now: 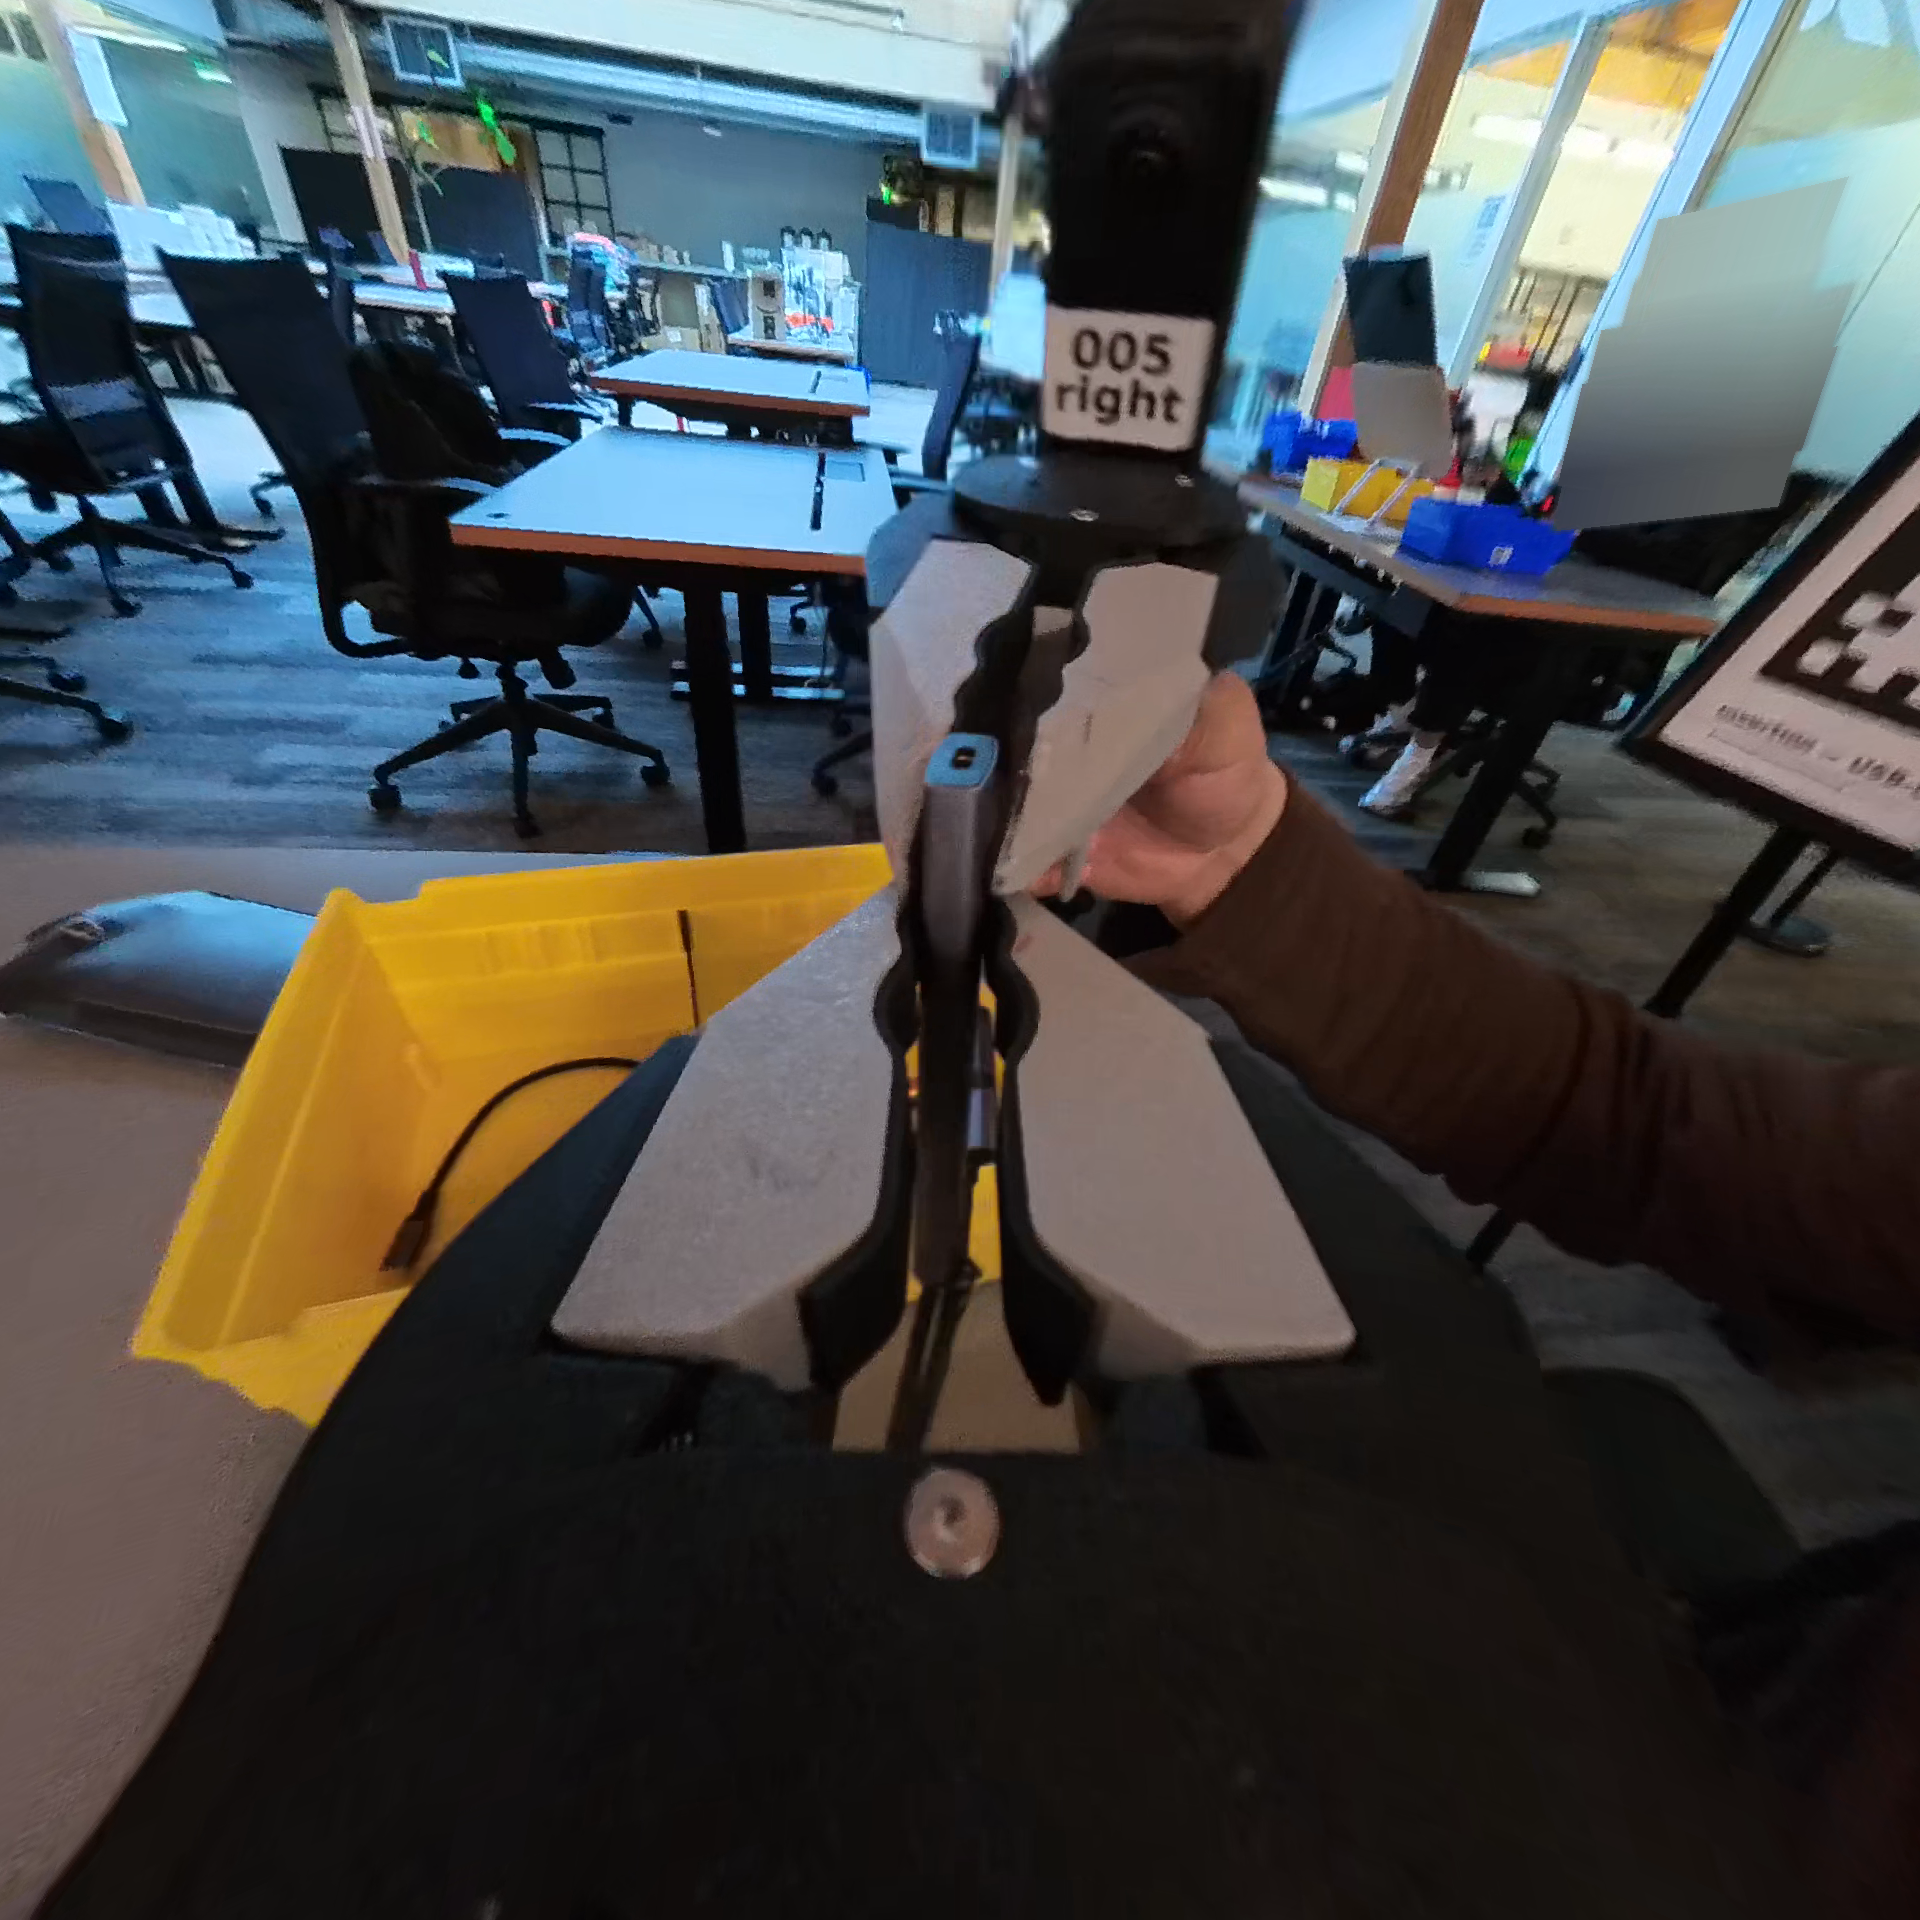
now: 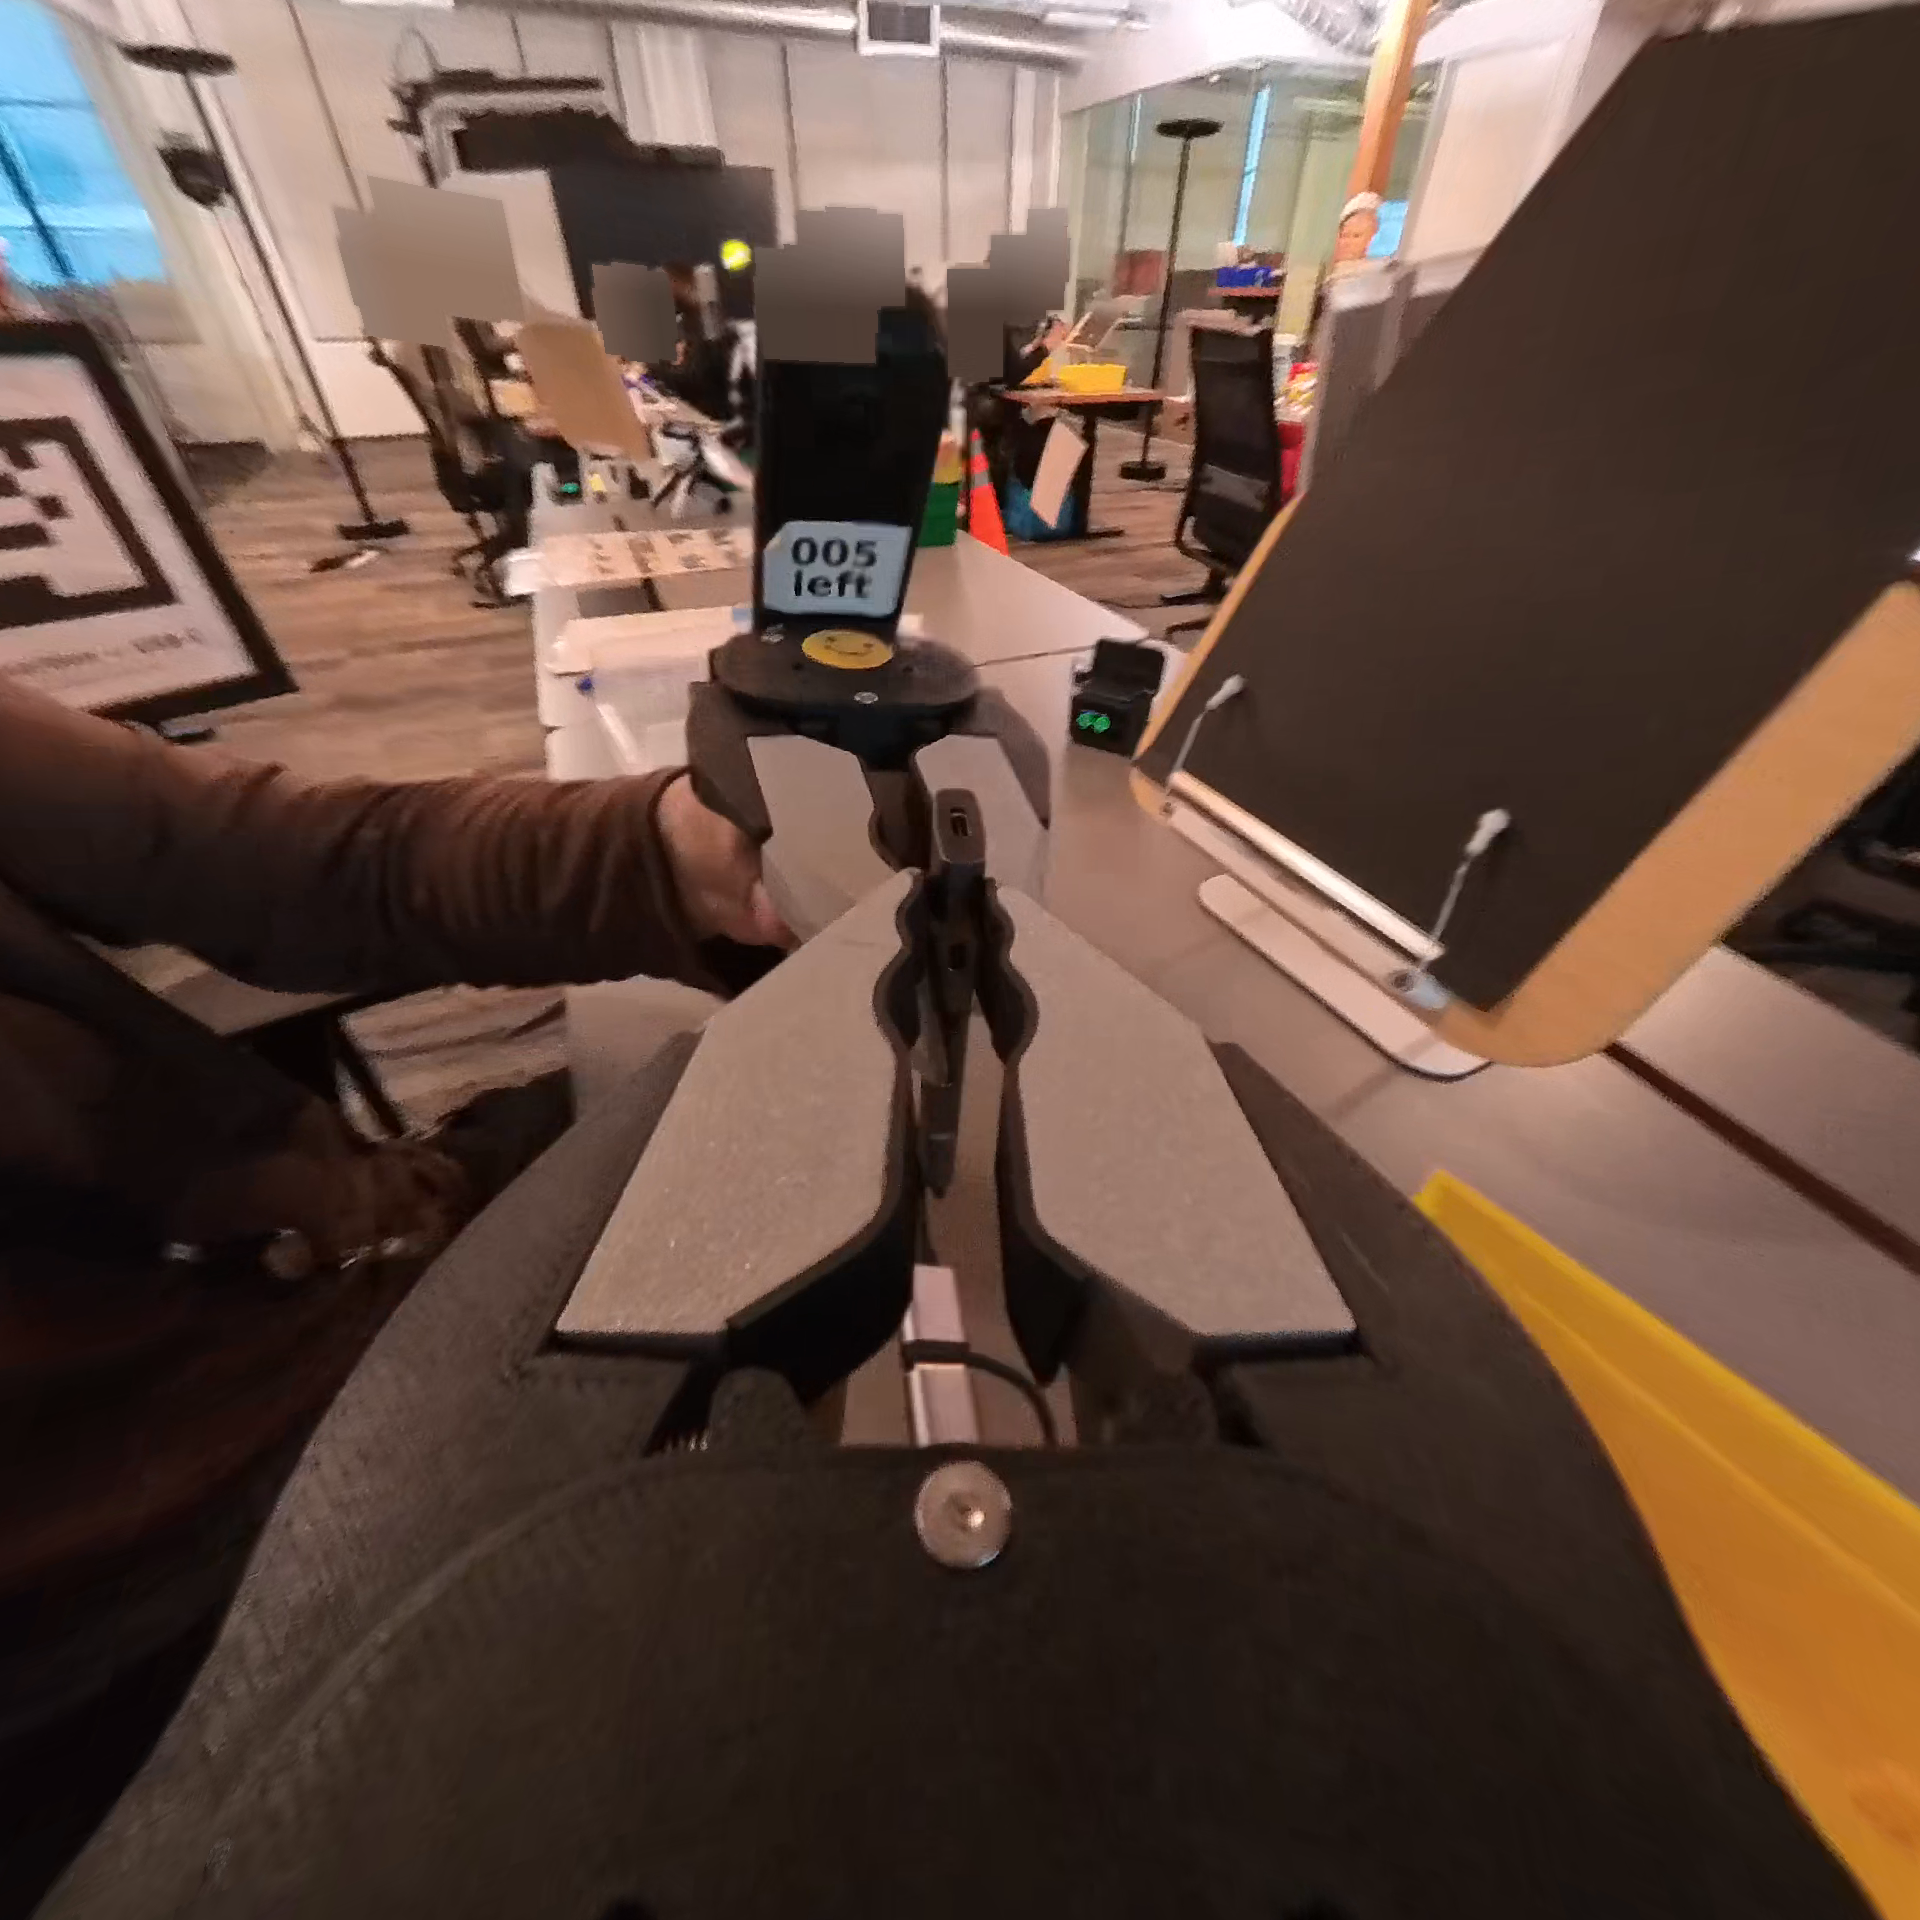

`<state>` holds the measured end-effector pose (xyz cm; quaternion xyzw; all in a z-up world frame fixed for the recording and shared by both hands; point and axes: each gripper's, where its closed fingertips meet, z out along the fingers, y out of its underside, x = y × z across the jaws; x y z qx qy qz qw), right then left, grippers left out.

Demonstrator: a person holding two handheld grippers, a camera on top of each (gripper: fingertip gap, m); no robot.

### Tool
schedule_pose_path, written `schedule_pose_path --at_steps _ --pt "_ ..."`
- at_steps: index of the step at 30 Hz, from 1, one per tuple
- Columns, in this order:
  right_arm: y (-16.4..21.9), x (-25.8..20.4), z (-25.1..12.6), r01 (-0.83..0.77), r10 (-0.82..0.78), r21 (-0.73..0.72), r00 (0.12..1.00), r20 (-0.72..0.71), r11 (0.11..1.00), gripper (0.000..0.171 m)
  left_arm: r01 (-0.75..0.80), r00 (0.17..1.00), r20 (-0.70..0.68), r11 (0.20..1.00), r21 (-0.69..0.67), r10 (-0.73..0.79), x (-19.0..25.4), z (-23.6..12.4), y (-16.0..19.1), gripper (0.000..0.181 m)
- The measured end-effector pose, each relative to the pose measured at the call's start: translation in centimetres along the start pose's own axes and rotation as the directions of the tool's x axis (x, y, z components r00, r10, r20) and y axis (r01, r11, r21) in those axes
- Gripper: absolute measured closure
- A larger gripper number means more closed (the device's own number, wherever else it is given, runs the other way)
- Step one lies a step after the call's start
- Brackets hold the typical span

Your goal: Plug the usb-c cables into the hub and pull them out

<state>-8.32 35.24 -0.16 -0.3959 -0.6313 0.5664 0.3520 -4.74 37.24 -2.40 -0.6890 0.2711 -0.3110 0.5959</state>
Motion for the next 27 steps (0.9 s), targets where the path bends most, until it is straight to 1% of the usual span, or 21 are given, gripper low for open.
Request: schedule_pose_path --at_steps 2,4,5,6,7,8,9,10,12,13,14,15,16,17,18,19,21,22,24,25,27 --pt "-1.4 1.1 -0.3 0.02 -0.014 0.06 0.996 -0.086 0.998 0.165 0.06 0.997 0.04 0.997 0.039 -0.062 -0.9 -0.6 -0.6 0.171" --pt "-3.1 4.2 -2.3 0.025 0.014 0.143 0.965 -0.262 0.989 0.165 0.074 0.985 0.149 0.996 0.059 -0.082 -2.6 -2.2 -0.6 0.159" --pt "-3.5 6.1 -3.7 0.042 0.018 0.15 0.927 -0.375 0.988 0.165 0.085 0.974 0.205 0.994 0.061 -0.096 -3.3 -3.4 -0.3 0.152" --pt "-3.4 8.0 -5.1 0.068 -0.001 0.122 0.877 -0.48 0.99 0.165 0.097 0.961 0.253 0.993 0.069 -0.112 -3.7 -5.0 0.1 0.145" --pt "-2.9 9.8 -6.3 0.089 -0.039 0.06 0.82 -0.571 0.994 0.165 0.091 0.951 0.289 0.993 0.077 -0.109 -3.7 -6.7 0.6 0.141" --pt "-2.0 11.6 -7.1 0.096 -0.087 -0.02 0.763 -0.64 0.995 0.165 0.064 0.94 0.329 0.995 0.079 -0.087 -3.6 -8.4 1.2 0.141" --pt "-0.7 13.2 -7.4 0.082 -0.13 -0.103 0.722 -0.679 0.991 0.165 0.036 0.923 0.38 0.996 0.077 -0.062 -3.6 -10.1 1.9 0.142" --pt "0.9 14.7 -7.3 0.048 -0.158 -0.176 0.704 -0.692 0.983 0.165 0.017 0.902 0.429 0.997 0.078 -0.049 -3.6 -11.8 2.7 0.141" --pt "5.4 17.0 -6.2 -0.089 -0.148 -0.301 0.72 -0.678 0.949 0.161 0.021 0.891 0.451 0.997 0.069 -0.049 -2.6 -14.1 4.7 0.139" --pt "8.1 17.7 -5.7 -0.195 -0.098 -0.353 0.741 -0.664 0.915 0.139 0.047 0.895 0.442 0.998 0.046 -0.063 -1.9 -14.9 5.9 0.136" --pt "10.5 17.8 -5.1 -0.292 -0.036 -0.395 0.764 -0.644 0.871 0.133 0.073 0.896 0.438 0.997 0.021 -0.075 -1.2 -15.8 7.0 0.131" --pt "12.3 17.7 -5.0 -0.361 0.013 -0.426 0.776 -0.631 0.829 0.126 0.09 0.892 0.446 0.996 -0.009 -0.076 -0.6 -16.9 8.1 0.126" --pt "13.1 17.8 -5.3 -0.4 0.032 -0.436 0.766 -0.642 0.806 0.12 0.094 0.883 0.465 0.995 -0.045 -0.062 -0.1 -18.1 9.1 0.123" --pt "12.9 17.7 -5.8 -0.404 0.033 -0.42 0.752 -0.658 0.813 0.113 0.089 0.868 0.495 0.993 -0.082 -0.037 0.3 -19.6 10.0 0.12" --pt "12.1 17.2 -6.2 -0.387 0.039 -0.386 0.746 -0.665 0.837 0.118 0.078 0.845 0.534 0.99 -0.115 -0.005 0.7 -21.4 10.7 0.118" --pt "11.1 16.2 -6.6 -0.371 0.056 -0.347 0.748 -0.661 0.861 0.118 0.068 0.816 0.577 0.988 -0.141 0.026 1.1 -23.4 11.2 0.115" --pt "9.6 13.1 -7.0 -0.353 0.108 -0.294 0.782 -0.614 0.888 0.109 0.055 0.753 0.654 0.985 -0.165 0.067 2.2 -27.7 11.9 0.11" --pt "9.3 10.9 -6.8 -0.349 0.141 -0.279 0.813 -0.565 0.894 0.102 0.053 0.72 0.689 0.984 -0.17 0.081 2.9 -29.8 12.2 0.108" --pt "10.0 5.8 -6.2 -0.358 0.204 -0.277 0.864 -0.46 0.892 0.088 0.058 0.621 0.776 0.981 -0.186 0.11 4.0 -34.5 12.8 0.104" --pt "10.9 3.6 -5.9 -0.359 0.213 -0.297 0.879 -0.428 0.885 0.085 0.068 0.558 0.82 0.978 -0.2 0.129 4.4 -36.9 13.2 0.102" --pt "13.5 0.3 -5.8 -0.336 0.153 -0.373 0.884 -0.441 0.865 0.077 0.1 0.421 0.892 0.969 -0.226 0.164 5.4 -41.7 14.3 0.097"
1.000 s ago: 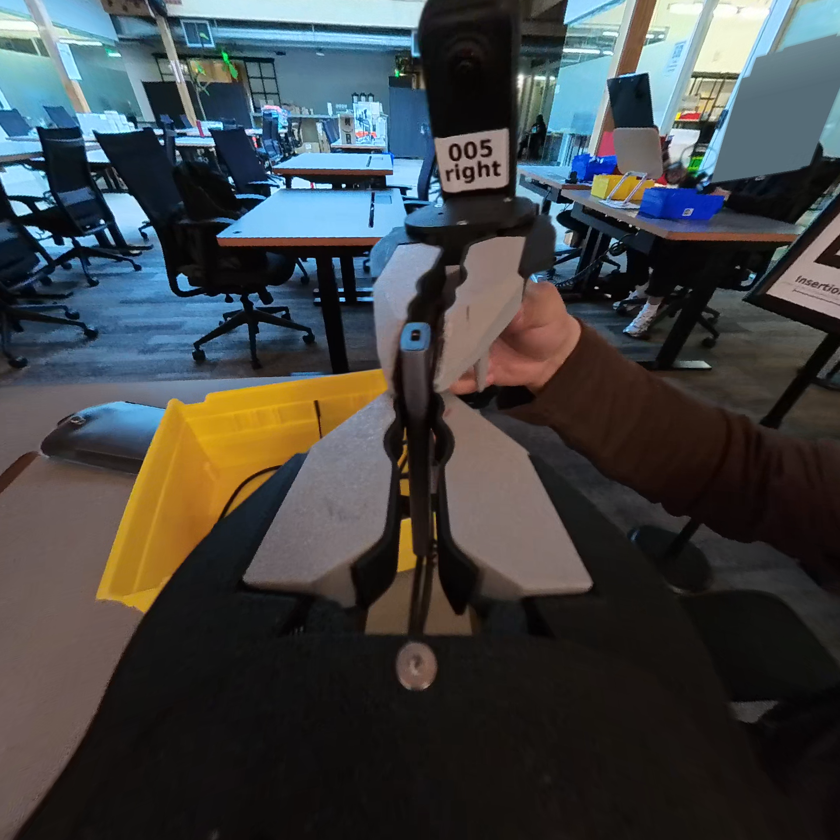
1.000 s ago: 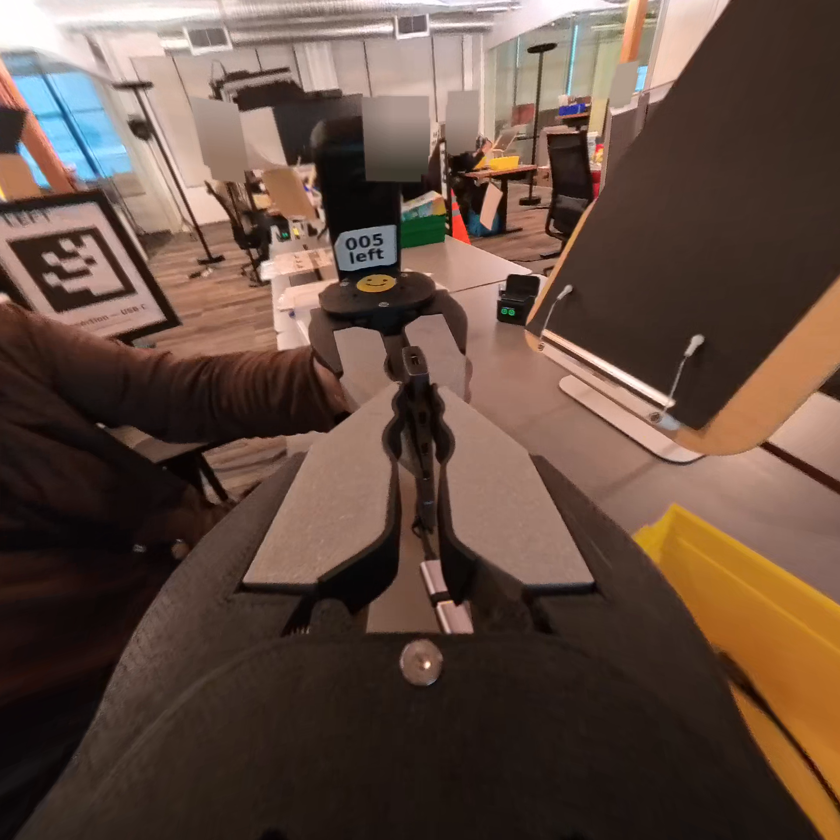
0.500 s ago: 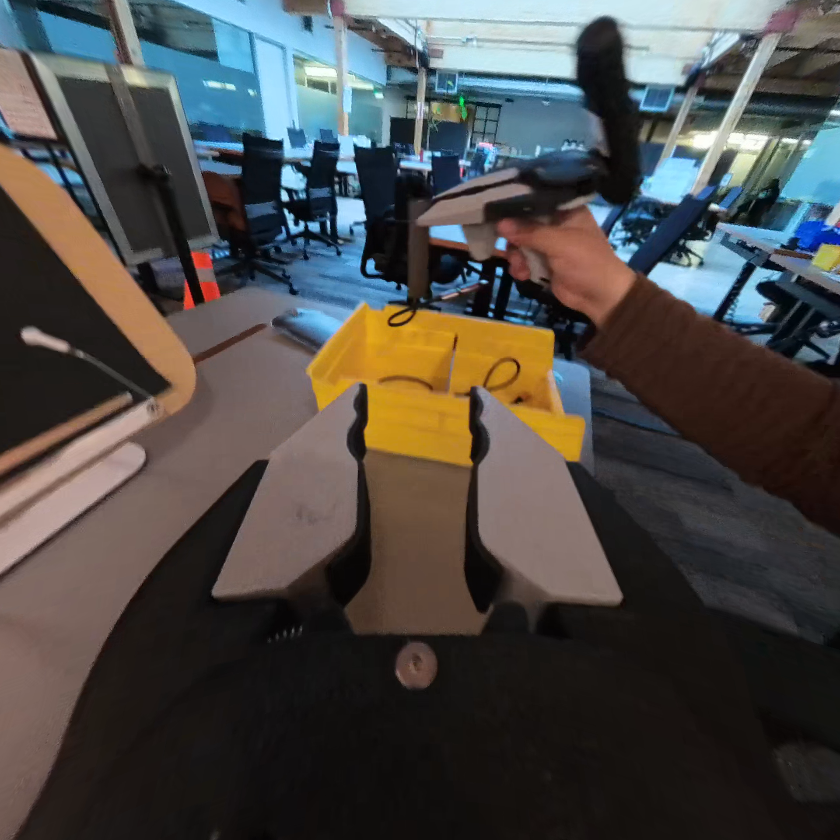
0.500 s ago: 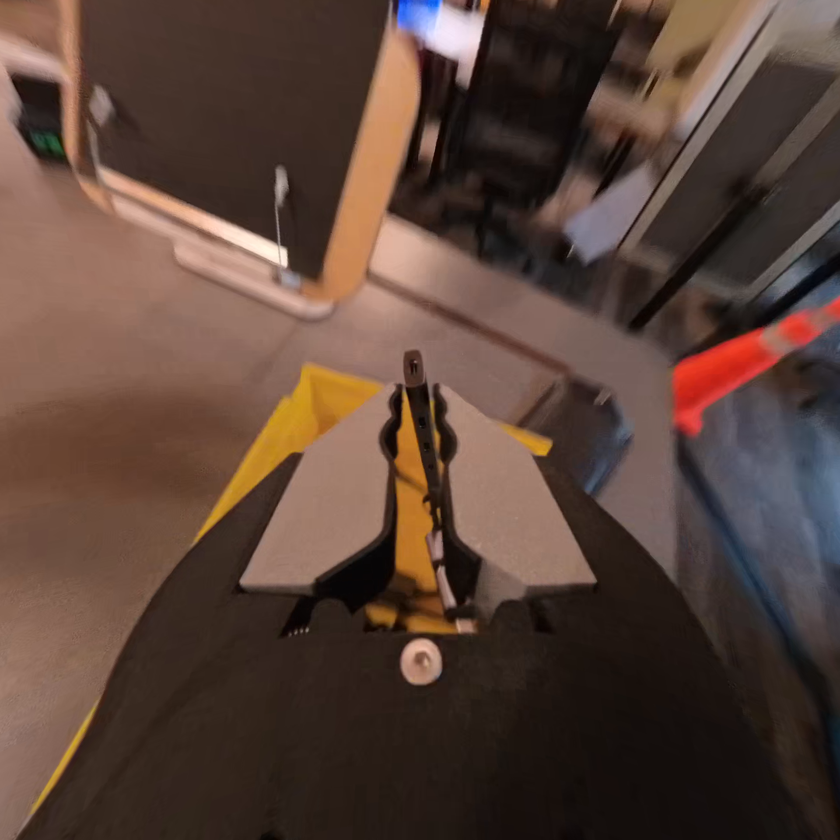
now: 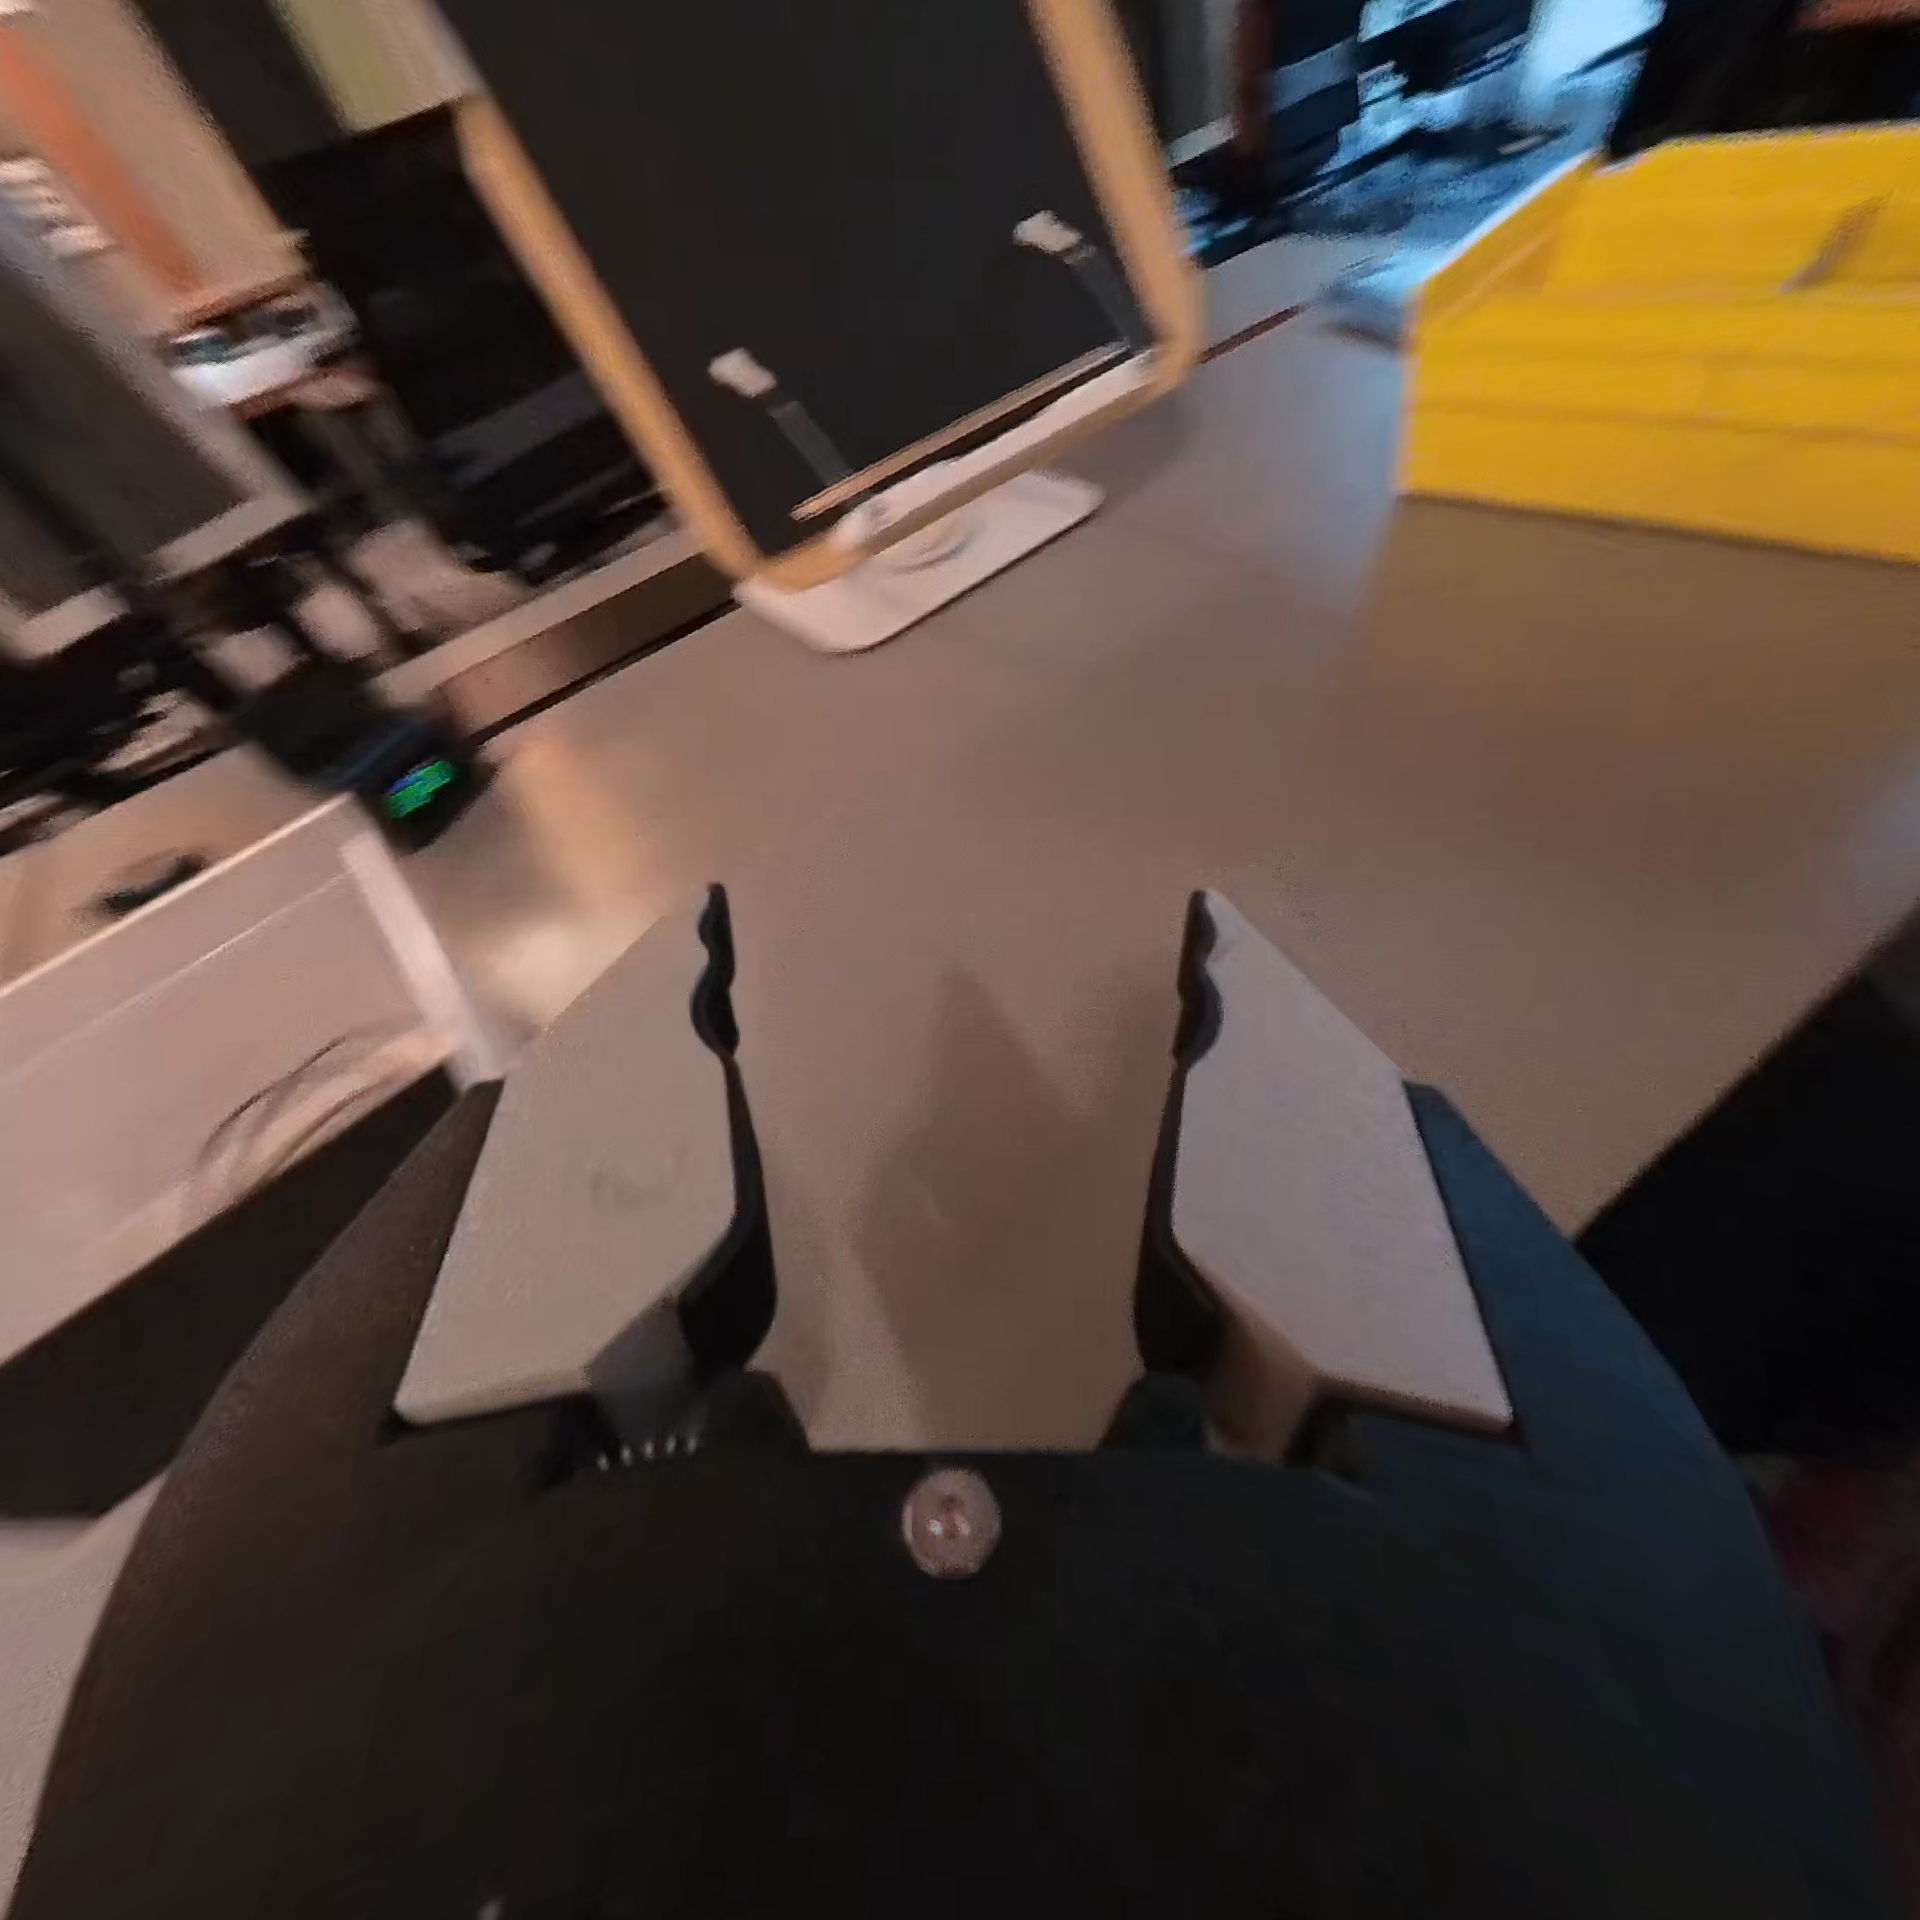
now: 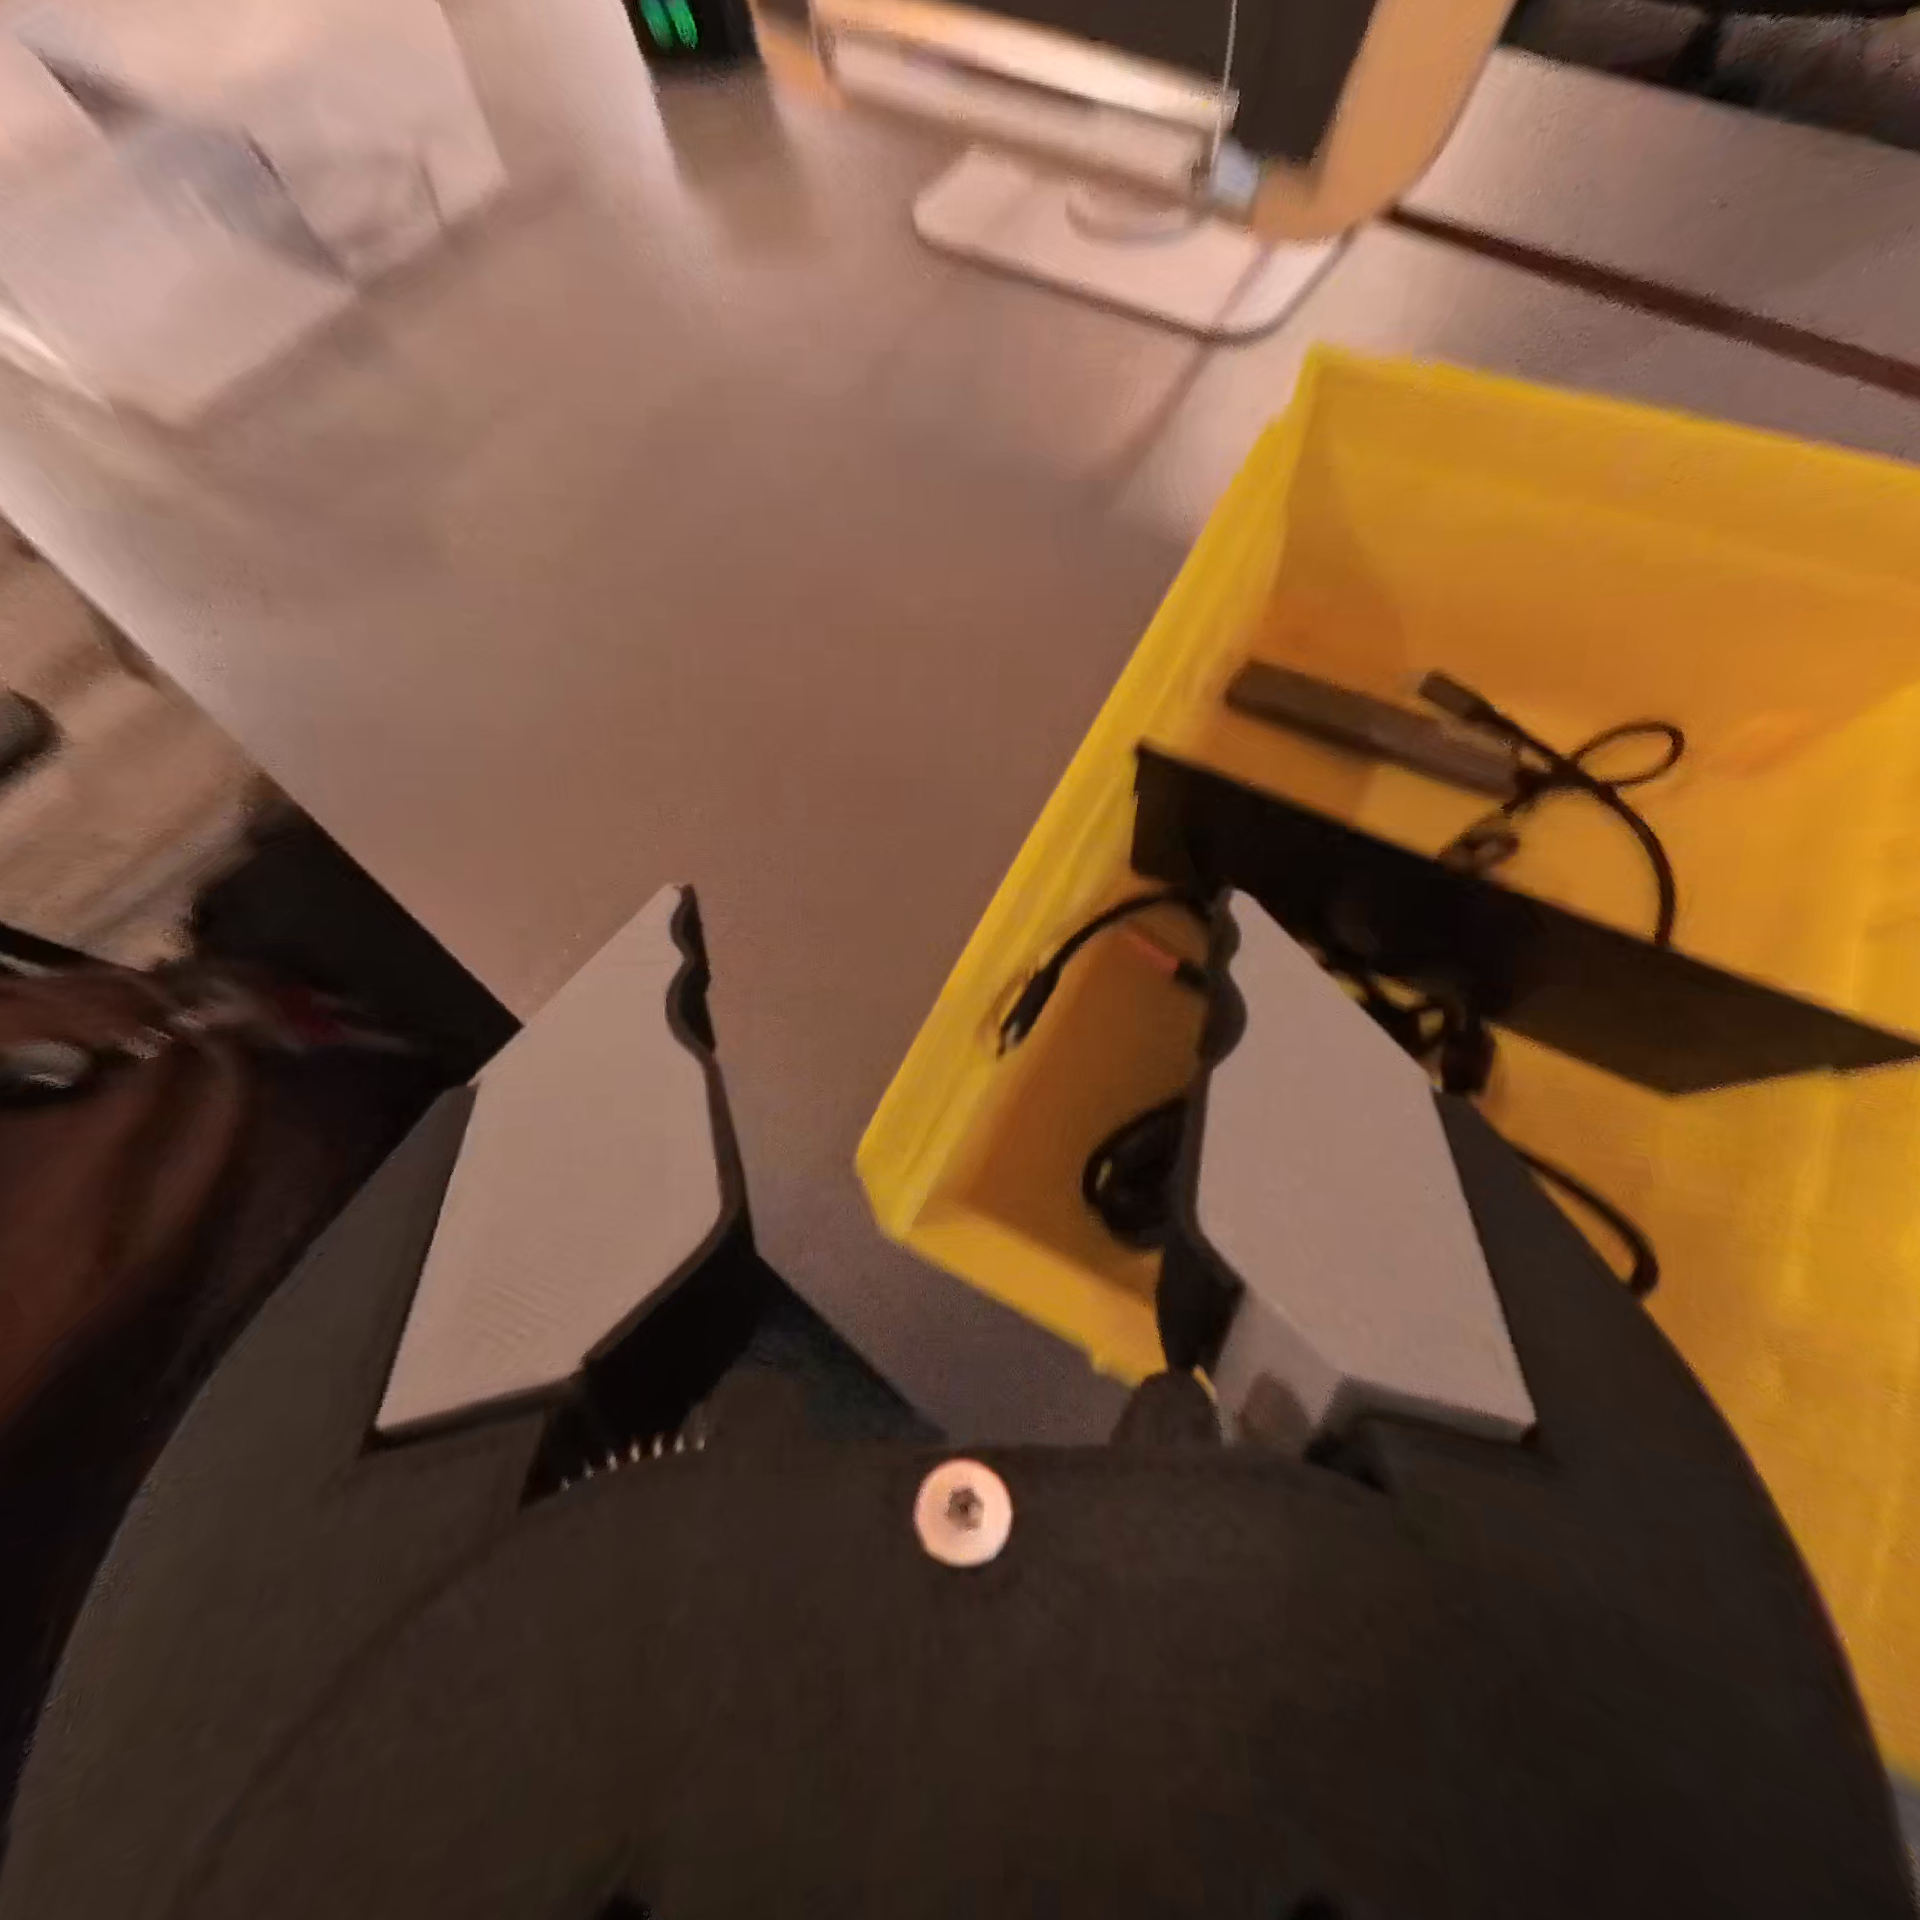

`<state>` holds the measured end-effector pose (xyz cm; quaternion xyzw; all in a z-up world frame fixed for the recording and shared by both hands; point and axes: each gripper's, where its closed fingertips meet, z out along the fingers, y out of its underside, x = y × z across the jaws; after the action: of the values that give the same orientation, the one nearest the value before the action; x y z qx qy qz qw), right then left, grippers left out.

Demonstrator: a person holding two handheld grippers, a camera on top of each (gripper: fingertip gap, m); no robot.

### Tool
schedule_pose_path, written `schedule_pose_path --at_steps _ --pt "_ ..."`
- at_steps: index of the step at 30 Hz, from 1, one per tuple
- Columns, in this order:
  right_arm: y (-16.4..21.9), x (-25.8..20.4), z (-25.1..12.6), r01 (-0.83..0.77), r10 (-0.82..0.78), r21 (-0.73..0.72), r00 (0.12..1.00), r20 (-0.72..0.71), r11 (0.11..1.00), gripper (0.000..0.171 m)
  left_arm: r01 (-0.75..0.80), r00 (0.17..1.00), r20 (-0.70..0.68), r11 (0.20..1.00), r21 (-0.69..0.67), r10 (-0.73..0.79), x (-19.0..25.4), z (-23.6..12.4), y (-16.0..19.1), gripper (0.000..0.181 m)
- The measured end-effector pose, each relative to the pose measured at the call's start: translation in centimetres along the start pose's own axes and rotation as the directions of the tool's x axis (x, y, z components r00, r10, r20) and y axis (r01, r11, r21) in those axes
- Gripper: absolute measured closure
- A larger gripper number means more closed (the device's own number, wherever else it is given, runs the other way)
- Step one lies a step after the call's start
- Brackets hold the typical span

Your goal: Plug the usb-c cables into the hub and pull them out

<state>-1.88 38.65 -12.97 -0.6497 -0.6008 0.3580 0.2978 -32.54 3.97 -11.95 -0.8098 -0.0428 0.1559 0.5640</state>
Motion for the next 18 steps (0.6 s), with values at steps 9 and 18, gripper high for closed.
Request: schedule_pose_path --at_steps 9,18 --pt "6.4 0.2 6.1 0.082 -0.132 -0.133 0.893 -0.431 0.988 0.117 0.226 0.927 0.321 0.972 -0.062 -0.195 -8.9 -2.8 8.8 0.098" --pt "4.4 -3.1 9.2 0.088 -0.131 -0.111 0.864 -0.487 0.99 0.155 0.046 0.909 0.416 0.99 -0.13 0.012 -12.4 -3.9 11.5 0.179"
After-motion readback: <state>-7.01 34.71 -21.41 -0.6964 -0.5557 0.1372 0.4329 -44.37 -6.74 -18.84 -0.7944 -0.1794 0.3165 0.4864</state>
